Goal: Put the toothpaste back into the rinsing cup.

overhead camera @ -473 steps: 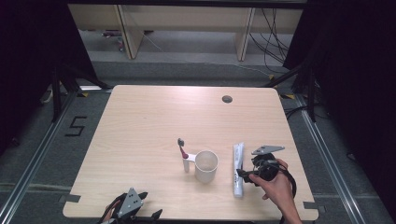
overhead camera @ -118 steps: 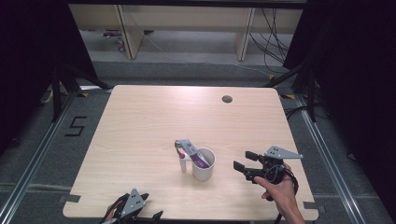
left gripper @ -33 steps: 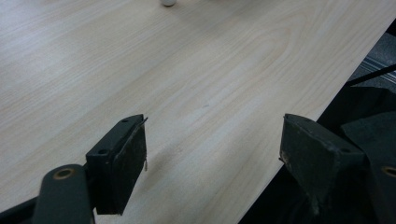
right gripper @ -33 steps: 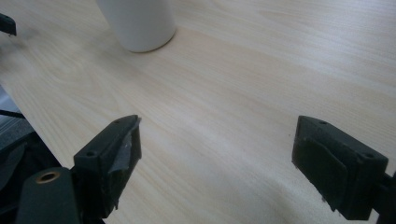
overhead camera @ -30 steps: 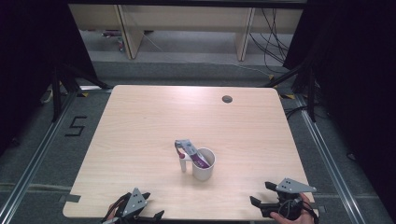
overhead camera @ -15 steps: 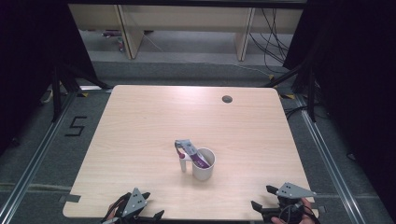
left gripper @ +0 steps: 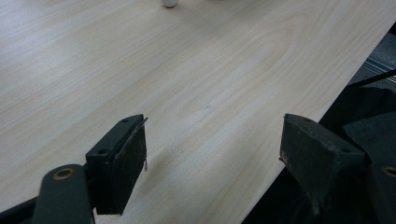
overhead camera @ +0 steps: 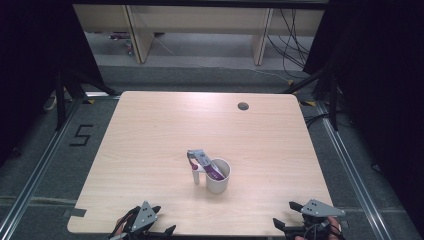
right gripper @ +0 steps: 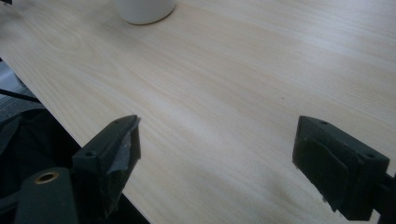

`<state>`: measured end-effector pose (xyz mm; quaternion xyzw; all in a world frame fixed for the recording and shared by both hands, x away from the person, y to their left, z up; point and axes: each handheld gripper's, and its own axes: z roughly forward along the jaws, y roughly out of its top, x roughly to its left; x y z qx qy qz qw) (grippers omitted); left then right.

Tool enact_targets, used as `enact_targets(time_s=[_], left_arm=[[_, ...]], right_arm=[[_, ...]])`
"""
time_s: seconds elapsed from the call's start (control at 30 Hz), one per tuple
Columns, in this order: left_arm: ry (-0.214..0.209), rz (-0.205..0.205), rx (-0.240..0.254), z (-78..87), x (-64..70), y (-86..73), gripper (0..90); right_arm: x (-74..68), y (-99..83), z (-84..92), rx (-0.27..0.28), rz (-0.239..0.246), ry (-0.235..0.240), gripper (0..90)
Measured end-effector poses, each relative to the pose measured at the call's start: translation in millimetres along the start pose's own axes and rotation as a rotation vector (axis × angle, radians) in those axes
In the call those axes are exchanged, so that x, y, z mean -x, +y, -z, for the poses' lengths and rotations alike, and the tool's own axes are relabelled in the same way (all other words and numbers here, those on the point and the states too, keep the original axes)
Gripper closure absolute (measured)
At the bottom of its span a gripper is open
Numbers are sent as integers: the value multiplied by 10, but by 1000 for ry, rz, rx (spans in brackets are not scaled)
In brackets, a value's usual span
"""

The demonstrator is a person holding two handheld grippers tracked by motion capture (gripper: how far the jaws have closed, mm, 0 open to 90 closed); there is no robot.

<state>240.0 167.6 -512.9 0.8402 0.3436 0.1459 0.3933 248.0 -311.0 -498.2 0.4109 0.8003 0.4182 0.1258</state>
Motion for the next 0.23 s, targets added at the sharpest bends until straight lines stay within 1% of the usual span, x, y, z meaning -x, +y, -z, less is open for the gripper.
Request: enact_targets(time_s=[0.03, 0.1, 0.13, 0.17, 0.2, 0.23], left_arm=[[0, 0, 0, 0, 0, 0, 225], [-1, -1, 0, -1, -2, 0, 225], [6, -12, -10, 3, -11, 1, 225], [6, -13, -10, 3, -11, 1, 225], [5, -12, -11, 4, -10, 0, 225], [5, -12, -11, 4, -10, 0, 225]], right_arm=[[5, -1, 2, 0, 4, -5, 163], [-6, -3, 9, -5, -13, -8, 162], [16, 1, 0, 2, 12, -1, 162], [20, 3, -2, 12, 26, -9, 163], [9, 1, 7, 5, 13, -23, 163], [-6, -3, 0, 0, -10, -20, 163]])
